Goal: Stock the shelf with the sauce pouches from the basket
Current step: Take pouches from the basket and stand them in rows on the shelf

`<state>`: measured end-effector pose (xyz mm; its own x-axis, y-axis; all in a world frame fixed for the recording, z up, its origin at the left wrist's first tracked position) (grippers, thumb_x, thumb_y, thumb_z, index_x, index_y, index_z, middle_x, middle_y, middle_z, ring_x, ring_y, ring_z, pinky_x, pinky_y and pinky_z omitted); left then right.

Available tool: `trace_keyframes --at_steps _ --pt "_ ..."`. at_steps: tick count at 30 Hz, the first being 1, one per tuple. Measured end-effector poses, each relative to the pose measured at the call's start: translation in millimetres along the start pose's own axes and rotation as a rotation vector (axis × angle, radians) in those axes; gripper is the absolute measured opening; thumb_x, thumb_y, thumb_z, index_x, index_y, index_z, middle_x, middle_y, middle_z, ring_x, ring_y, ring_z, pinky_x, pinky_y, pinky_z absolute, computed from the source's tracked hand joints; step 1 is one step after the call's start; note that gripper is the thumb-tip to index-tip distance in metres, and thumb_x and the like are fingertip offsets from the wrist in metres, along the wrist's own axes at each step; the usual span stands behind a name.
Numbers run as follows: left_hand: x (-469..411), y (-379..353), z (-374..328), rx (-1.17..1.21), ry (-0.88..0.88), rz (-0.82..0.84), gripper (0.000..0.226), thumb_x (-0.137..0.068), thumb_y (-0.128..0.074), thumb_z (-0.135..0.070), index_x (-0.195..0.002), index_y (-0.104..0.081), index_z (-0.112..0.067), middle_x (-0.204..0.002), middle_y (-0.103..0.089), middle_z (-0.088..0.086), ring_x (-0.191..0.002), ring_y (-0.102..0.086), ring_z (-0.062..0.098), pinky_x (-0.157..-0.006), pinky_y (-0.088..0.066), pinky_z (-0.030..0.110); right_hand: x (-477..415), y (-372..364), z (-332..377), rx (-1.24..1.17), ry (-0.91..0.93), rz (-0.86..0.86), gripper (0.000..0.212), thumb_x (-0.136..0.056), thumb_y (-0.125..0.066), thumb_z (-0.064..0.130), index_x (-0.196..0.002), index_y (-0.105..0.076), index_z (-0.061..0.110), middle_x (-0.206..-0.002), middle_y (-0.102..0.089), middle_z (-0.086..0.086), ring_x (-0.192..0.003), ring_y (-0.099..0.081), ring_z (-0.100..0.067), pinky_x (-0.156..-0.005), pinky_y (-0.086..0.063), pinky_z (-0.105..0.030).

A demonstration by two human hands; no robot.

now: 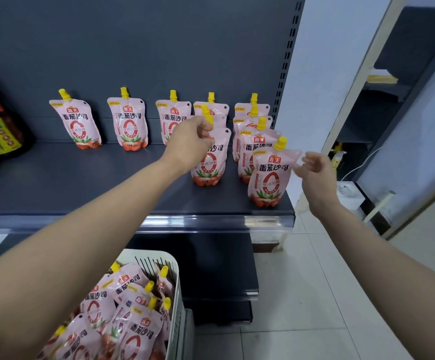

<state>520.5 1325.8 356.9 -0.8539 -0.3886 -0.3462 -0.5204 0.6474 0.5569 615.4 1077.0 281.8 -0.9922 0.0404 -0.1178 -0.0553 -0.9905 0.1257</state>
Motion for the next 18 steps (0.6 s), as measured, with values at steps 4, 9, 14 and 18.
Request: trace_keyframes --at_steps 4,9,14,18 --pt "16 12 10 -0.005 -0.006 0.011 0.023 -0.083 -0.057 -0.002 -0.105 -0.06 -0.007 -0.092 -0.057 0.001 -0.085 -0.054 0.011 -0.065 -0.043 0.007 35 -5 36 0.102 0.343 -0.194 0.024 -0.084 -0.06 0.01 -0.107 -0.057 0.007 -0.098 -0.055 0.0 -0.086 -0.052 -0.01 -0.082 -0.045 -0.019" --pt "52 43 51 -0.075 0.05 0.015 0.021 -0.082 -0.06 -0.004 -0.103 -0.061 -0.006 -0.091 -0.059 0.002 -0.085 -0.055 0.014 -0.082 -0.045 0.024 101 -73 53 0.161 0.566 0.156 0.016 -0.083 -0.06 0.013 -0.098 -0.06 0.01 -0.092 -0.058 0.001 -0.078 -0.053 -0.008 -0.073 -0.043 -0.009" --pt "109 83 126 -0.281 0.187 0.044 0.021 -0.081 -0.062 -0.009 -0.102 -0.063 -0.008 -0.093 -0.061 0.002 -0.085 -0.055 0.016 -0.076 -0.038 0.02 172 -166 11 0.466 0.583 0.765 0.015 -0.087 -0.06 0.012 -0.101 -0.063 0.007 -0.096 -0.06 -0.003 -0.085 -0.053 -0.014 -0.078 -0.042 -0.023" --pt "167 98 200 -0.348 0.439 0.201 0.023 -0.081 -0.064 -0.011 -0.103 -0.062 -0.007 -0.101 -0.066 0.009 -0.094 -0.06 0.026 -0.081 -0.046 0.03 223 -223 -50 0.852 0.322 1.217 0.014 -0.086 -0.052 0.012 -0.072 -0.051 0.012 -0.076 -0.05 0.002 -0.073 -0.047 -0.017 -0.065 -0.037 -0.026"
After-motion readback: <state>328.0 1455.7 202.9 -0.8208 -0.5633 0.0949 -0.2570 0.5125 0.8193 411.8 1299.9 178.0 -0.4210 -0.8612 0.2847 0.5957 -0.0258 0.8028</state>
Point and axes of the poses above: each hand's wrist, its own x-axis away from the middle knuckle, its own y-axis out of the back of the hand, z = x × y, the point moved 3 cm from there along -x, towards the middle knuckle
